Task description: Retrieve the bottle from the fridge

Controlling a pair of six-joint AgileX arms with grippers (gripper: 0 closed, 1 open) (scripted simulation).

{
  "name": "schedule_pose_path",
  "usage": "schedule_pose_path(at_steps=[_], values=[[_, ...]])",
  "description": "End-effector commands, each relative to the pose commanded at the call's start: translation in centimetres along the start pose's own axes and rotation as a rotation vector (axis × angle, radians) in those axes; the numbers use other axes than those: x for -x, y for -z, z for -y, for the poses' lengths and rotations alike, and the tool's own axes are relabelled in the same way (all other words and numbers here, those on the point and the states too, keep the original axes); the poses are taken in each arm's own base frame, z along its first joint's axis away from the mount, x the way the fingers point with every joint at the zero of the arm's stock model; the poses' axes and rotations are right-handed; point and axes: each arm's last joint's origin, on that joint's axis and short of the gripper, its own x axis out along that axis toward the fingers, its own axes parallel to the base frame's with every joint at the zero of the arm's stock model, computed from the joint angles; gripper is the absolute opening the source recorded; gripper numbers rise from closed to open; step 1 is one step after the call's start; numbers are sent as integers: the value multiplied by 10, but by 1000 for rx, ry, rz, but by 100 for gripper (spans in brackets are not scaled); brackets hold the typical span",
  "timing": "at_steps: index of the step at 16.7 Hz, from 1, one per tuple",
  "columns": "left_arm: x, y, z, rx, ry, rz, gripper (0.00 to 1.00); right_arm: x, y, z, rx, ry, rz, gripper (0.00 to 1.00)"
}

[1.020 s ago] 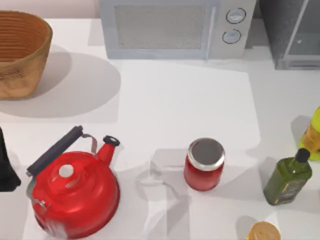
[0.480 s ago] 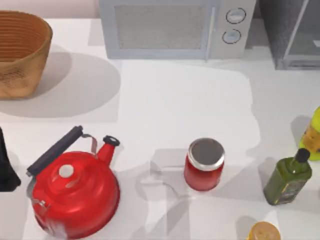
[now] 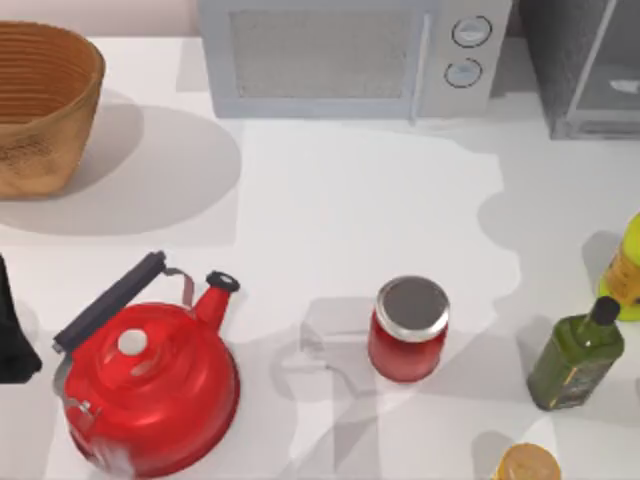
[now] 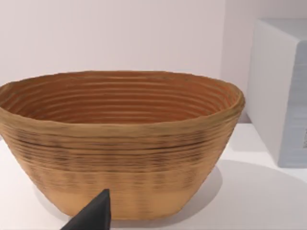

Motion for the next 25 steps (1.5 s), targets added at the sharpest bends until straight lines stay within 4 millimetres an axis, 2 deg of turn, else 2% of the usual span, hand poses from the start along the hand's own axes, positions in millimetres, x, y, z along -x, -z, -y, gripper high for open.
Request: schedule_pose_path(at_steps=[4,8,11,13,18,21,25], values=[[0,0,0,0,0,0,100,24,-11,3,7,0,31,0],[0,0,0,0,0,0,100,68,9,-1,-10,-1,-41,0],[0,0,0,0,0,0,100,94,4,-1,-5,0,-18,0],[0,0,0,0,0,0,100,99,1,0,0,0,-2,0],[0,0,0,0,0,0,100,99,1,-3,-3,-5,-8,0],[0,0,0,0,0,0,100,112,-14,-11,0,-4,-9,0],[0,0,0,0,0,0,100,150,-45,-33,5,-2,-17,0]])
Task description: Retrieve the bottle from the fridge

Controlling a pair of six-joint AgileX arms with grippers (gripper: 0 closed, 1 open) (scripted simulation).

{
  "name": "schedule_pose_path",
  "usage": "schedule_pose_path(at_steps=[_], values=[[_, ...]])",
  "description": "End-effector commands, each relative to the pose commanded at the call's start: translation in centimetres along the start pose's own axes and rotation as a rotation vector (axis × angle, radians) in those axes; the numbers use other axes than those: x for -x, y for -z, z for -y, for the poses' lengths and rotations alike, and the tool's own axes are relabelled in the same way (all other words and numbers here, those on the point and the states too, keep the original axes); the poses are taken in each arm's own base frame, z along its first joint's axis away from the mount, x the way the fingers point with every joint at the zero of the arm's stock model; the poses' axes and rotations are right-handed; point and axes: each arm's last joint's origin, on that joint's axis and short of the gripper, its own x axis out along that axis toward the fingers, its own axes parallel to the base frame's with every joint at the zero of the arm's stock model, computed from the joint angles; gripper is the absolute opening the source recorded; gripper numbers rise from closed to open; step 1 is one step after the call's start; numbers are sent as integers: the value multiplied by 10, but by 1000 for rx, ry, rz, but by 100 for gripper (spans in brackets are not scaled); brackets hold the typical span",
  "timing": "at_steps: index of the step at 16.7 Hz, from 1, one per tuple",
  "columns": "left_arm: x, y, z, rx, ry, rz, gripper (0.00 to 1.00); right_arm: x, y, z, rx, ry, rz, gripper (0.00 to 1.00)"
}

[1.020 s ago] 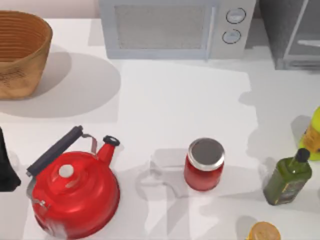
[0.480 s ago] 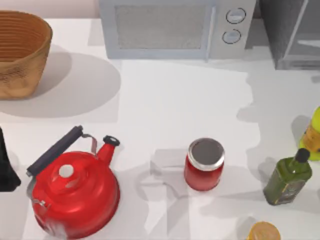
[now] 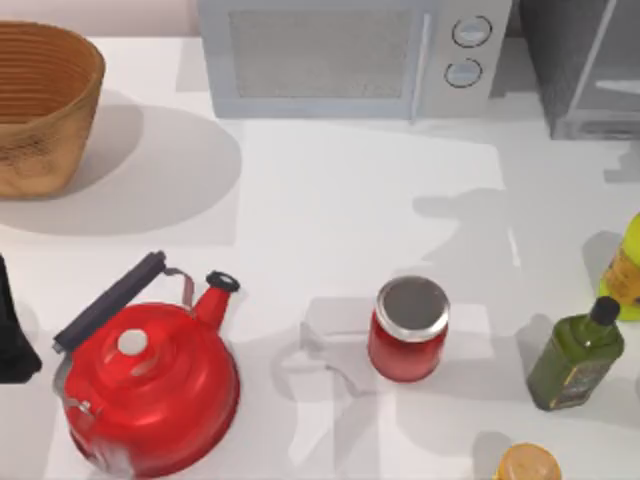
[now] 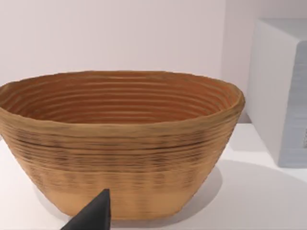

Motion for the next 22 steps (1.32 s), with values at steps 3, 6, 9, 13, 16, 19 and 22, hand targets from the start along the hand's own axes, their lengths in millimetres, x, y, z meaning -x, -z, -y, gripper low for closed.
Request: schedule_pose_path(at_steps=[3,6,9,13,16,19,22], values=[[0,0,0,0,0,0,100,43,-19,-19,3,1,-2,0],[0,0,0,0,0,0,100,97,-31,-38,7,2,21,0],[0,0,0,0,0,0,100,151,-26,-53,8,1,61,0],[0,0,0,0,0,0,100,199,7,-64,0,-3,82,0],[0,0,0,0,0,0,100,212,37,-68,-6,-7,59,0],[0,0,0,0,0,0,100,216,56,-69,-9,-9,31,0],[0,0,0,0,0,0,100,216,59,-70,-9,-10,26,0]])
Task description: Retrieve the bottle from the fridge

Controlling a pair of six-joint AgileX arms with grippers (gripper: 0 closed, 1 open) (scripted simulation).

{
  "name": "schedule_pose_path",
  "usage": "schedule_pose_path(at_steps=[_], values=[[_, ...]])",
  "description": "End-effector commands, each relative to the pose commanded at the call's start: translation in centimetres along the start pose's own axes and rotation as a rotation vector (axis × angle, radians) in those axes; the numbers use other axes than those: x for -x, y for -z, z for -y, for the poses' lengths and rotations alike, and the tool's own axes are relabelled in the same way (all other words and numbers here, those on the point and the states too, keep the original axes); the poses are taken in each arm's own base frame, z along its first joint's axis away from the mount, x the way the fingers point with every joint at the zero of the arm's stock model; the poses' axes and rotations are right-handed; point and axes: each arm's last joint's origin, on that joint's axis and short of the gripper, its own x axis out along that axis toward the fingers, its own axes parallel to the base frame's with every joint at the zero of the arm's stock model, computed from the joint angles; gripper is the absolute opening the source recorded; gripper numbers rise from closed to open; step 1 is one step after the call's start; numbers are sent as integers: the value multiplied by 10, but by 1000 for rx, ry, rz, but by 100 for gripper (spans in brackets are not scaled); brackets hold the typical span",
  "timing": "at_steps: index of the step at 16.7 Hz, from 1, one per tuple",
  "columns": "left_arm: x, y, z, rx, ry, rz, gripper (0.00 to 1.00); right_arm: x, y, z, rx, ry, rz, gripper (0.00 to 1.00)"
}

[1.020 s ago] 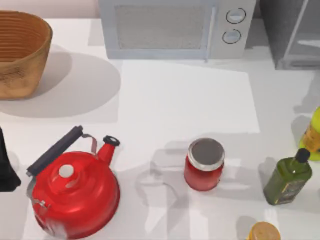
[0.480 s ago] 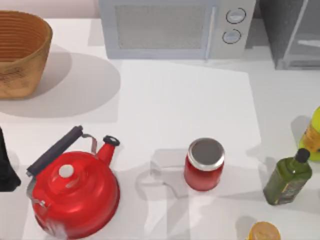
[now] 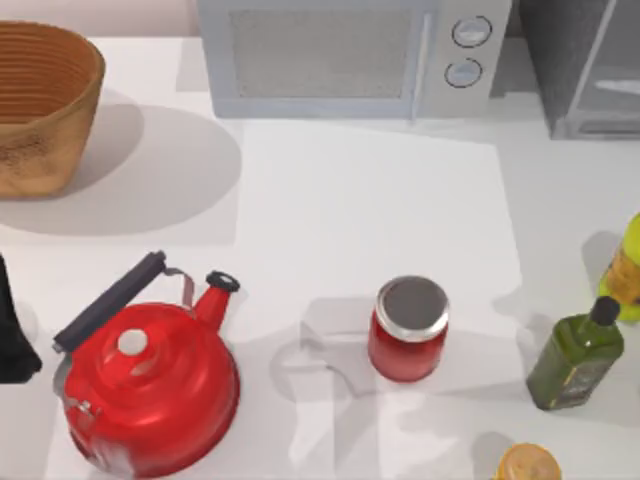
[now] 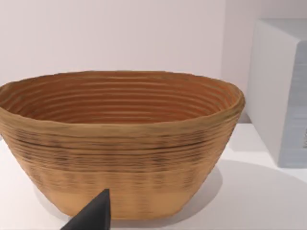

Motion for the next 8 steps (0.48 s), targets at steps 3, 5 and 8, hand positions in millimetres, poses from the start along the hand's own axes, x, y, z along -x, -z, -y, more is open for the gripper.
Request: schedule_pose_path(at_steps=[3,5,8], values=[[0,0,0,0,0,0,100,0,0,0,-2,1,-1,0],[0,0,0,0,0,0,100,0,-2,0,-3,0,1,0],[0,0,0,0,0,0,100,-4,-18,-6,-15,-14,19,0]])
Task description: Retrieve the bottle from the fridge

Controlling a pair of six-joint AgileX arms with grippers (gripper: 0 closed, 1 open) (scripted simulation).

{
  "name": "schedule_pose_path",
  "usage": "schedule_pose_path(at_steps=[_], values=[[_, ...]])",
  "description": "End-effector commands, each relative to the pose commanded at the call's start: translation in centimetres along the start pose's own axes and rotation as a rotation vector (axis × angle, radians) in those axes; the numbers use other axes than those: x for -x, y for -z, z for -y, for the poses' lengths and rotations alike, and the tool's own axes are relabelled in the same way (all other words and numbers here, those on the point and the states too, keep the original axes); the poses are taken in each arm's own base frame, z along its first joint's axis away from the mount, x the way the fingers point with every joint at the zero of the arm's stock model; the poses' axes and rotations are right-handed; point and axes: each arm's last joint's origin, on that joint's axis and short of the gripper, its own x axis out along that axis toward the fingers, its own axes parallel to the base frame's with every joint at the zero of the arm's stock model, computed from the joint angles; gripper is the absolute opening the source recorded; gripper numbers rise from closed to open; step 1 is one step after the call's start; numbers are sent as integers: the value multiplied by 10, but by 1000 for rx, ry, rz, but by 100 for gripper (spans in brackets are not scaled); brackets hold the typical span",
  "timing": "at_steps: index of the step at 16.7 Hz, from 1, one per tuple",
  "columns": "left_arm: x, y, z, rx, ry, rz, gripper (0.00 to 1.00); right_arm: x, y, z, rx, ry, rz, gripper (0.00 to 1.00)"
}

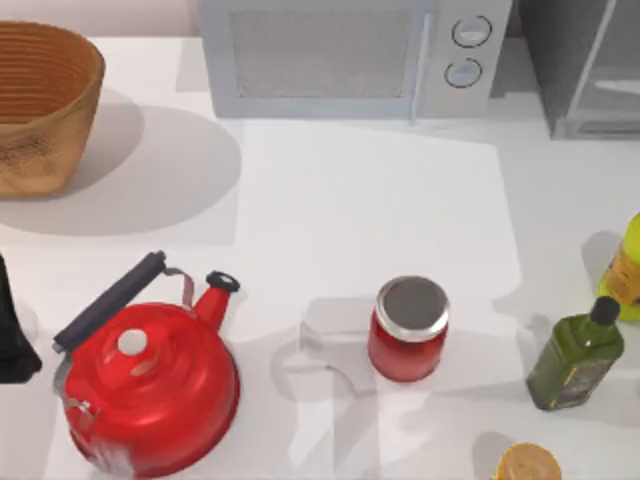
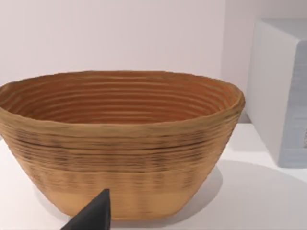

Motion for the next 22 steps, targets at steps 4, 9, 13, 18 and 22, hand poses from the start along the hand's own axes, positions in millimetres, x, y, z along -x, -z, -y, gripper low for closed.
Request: schedule_pose_path(at_steps=[4,9,13,18,22], values=[[0,0,0,0,0,0,100,-18,-36,-18,-29,-29,29,0],[0,0,0,0,0,0,100,-70,-74,-69,-62,-58,38,0],[0,0,0,0,0,0,100,-119,-67,-140,-58,-59,14,0],[0,0,0,0,0,0,100,-156,-7,-231,-19,-31,-19,0],[0,0,0,0,0,0,100,-163,40,-274,4,0,-23,0]])
